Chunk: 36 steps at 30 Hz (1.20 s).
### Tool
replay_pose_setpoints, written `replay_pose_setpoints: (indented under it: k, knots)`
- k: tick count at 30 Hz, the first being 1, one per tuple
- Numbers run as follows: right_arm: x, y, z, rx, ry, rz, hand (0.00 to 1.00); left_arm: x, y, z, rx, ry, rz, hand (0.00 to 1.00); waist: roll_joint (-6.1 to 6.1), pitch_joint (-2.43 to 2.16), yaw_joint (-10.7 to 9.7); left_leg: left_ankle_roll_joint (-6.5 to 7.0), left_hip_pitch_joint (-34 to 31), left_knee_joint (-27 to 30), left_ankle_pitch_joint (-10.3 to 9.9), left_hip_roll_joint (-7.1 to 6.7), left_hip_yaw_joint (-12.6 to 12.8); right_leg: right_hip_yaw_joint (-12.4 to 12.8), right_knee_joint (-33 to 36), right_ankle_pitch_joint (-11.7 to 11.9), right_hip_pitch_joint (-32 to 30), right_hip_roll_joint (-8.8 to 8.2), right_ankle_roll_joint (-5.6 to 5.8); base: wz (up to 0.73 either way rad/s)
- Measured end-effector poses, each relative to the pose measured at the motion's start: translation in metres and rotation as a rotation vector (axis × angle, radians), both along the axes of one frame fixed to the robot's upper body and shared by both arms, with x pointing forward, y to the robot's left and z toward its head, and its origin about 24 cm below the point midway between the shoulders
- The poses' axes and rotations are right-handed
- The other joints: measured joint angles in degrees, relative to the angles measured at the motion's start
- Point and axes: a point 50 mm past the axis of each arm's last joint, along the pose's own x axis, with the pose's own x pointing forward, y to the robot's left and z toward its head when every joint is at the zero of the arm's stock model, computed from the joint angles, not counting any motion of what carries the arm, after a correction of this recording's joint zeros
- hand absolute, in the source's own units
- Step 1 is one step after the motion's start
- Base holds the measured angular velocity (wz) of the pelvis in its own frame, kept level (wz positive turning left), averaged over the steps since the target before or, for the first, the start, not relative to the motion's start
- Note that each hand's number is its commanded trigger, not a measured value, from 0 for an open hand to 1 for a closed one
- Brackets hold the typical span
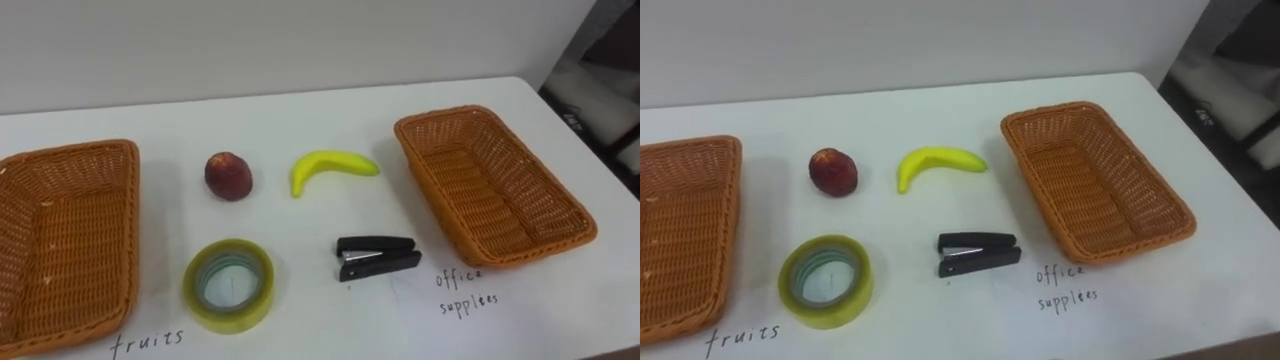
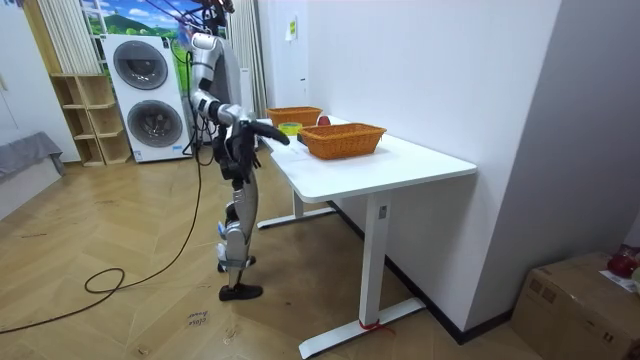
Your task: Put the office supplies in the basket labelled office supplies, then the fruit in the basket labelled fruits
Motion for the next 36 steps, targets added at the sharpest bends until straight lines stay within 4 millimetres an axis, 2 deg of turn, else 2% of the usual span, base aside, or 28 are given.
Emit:
replay_pose_setpoints:
  k: [8, 19, 21, 25, 31, 36]
  knots:
    - [0.024, 0.003, 0.062, -0.298, -0.075, 0.044, 0.0, 0.002, -0.002, -0.001, -0.007, 0.012, -0.029, 0.0, -0.12, 0.17, 0.6, 0.01, 0.0, 0.0, 0.0, -0.01, 0.1, 0.0, 0.0, 0.0, 0.0, 0.03, 0.0, 0.0]
    - [0.042, 0.012, 0.114, -0.512, -0.208, 0.073, 0.0, 0.0, -0.005, -0.004, -0.027, 0.044, -0.044, 0.0, -0.39, 0.15, 2.0, 0.01, -1.2, 0.1, 0.0, 0.08, -0.3, -0.7, 0.8, 0.0, -1.6, 0.01, 0.0, 0.01]
    - [0.046, 0.013, 0.124, -0.541, -0.245, 0.087, 0.0, -0.001, -0.003, -0.004, -0.033, 0.047, -0.048, 0.0, -0.7, 0.27, 2.1, 0.03, -1.4, 0.1, 0.1, 0.06, -0.2, -0.7, 0.8, 0.0, -1.7, -0.02, 0.0, 0.0]
    - [0.05, 0.026, 0.151, -0.634, -0.349, 0.135, 0.0, -0.002, 0.001, -0.004, -0.041, 0.068, -0.053, 0.0, -1.13, 0.15, 2.4, 0.02, -1.2, 0.3, 0.1, 0.12, -0.3, -0.8, 0.8, 0.0, -1.5, -0.01, 0.0, 0.0]
    - [0.058, 0.036, 0.16, -0.689, -0.379, 0.259, 0.0, -0.004, 0.002, -0.004, -0.044, 0.078, -0.053, 0.0, -1.93, 0.13, 3.2, 0.03, -0.8, 0.3, 0.1, 0.11, -0.3, -0.8, 0.7, 0.0, -0.9, -0.06, 0.0, 0.0]
    - [0.071, 0.047, 0.164, -0.698, -0.419, 0.351, 0.0, -0.005, 0.001, -0.005, -0.041, 0.088, -0.067, 0.0, -1.49, 0.24, 3.6, 0.04, -0.7, 0.4, 0.1, 0.08, -0.3, -0.9, 0.8, 0.0, -0.8, -0.13, -0.02, 0.0]
